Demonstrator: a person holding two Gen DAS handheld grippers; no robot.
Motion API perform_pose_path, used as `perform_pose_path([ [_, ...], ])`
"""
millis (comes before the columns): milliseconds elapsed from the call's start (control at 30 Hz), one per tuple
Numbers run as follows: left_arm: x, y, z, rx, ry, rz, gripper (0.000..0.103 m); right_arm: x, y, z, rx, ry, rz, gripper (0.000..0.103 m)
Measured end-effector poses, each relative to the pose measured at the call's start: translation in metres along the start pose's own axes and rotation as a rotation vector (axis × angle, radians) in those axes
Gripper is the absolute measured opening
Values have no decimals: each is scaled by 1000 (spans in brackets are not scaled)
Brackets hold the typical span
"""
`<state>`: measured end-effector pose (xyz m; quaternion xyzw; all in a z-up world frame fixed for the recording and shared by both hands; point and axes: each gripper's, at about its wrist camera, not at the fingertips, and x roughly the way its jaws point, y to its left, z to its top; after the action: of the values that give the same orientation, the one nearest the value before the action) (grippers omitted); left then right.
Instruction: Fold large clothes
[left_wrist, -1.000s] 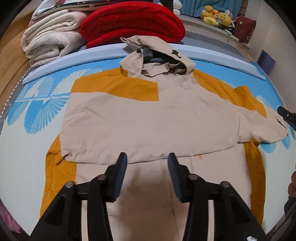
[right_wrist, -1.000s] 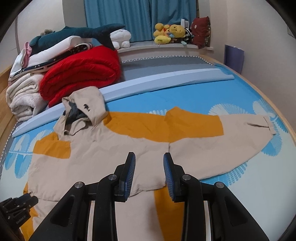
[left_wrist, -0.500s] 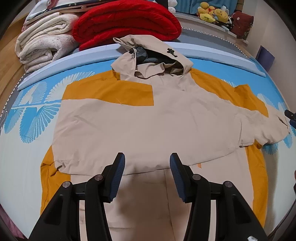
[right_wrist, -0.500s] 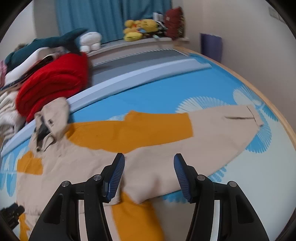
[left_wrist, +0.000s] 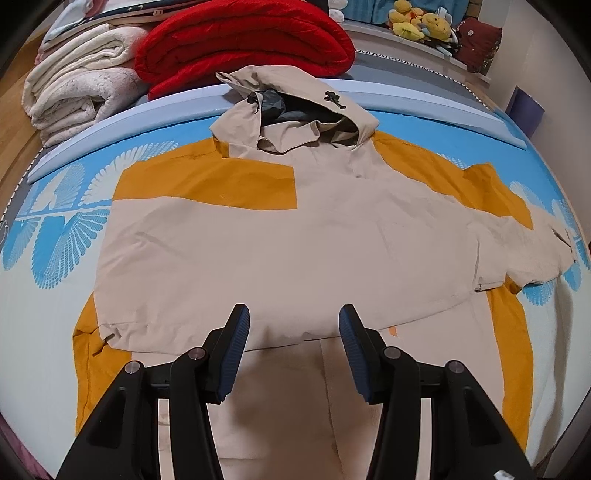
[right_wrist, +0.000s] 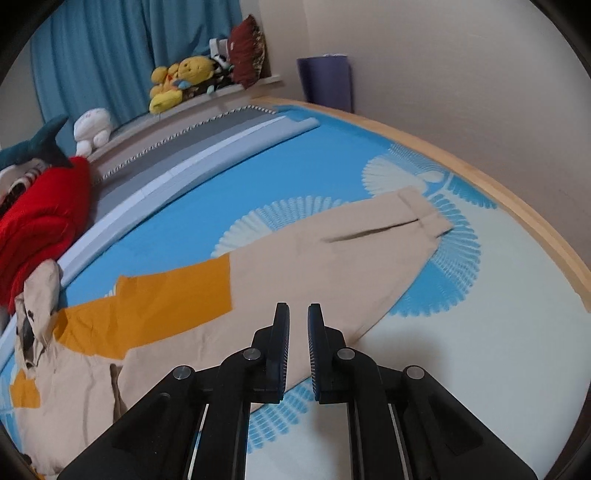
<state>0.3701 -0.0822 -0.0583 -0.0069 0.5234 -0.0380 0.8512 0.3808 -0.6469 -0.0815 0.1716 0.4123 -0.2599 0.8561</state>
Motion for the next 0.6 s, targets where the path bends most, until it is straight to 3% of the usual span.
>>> perform_pose_path([
  [167, -3, 2, 4, -12, -14, -5, 47, -14, -29, 14, 42, -55, 33, 14],
  [267, -6, 8, 5, -32, -18, -13, 47, 3, -52, 20, 116, -9, 75, 14],
  [367, -9, 13, 6, -38, -22, -10, 47, 31, -76, 24, 174, 58, 62, 17],
  [400, -9, 13, 6, -41, -22, -9, 47, 40, -82, 24, 184, 79, 46, 26],
  [433, -9, 14, 5, -44, -21, -8, 47, 54, -91, 23, 192, 115, 17, 41],
  [467, -9, 14, 5, -44, -20, -10, 47, 65, -97, 22, 191, 139, 8, 47],
  [500, -9, 14, 4, -42, -20, -11, 47, 76, -101, 20, 183, 161, 5, 51],
  [600, -8, 11, 4, -32, -19, -17, 47, 106, -117, 16, 187, 213, -20, 51],
])
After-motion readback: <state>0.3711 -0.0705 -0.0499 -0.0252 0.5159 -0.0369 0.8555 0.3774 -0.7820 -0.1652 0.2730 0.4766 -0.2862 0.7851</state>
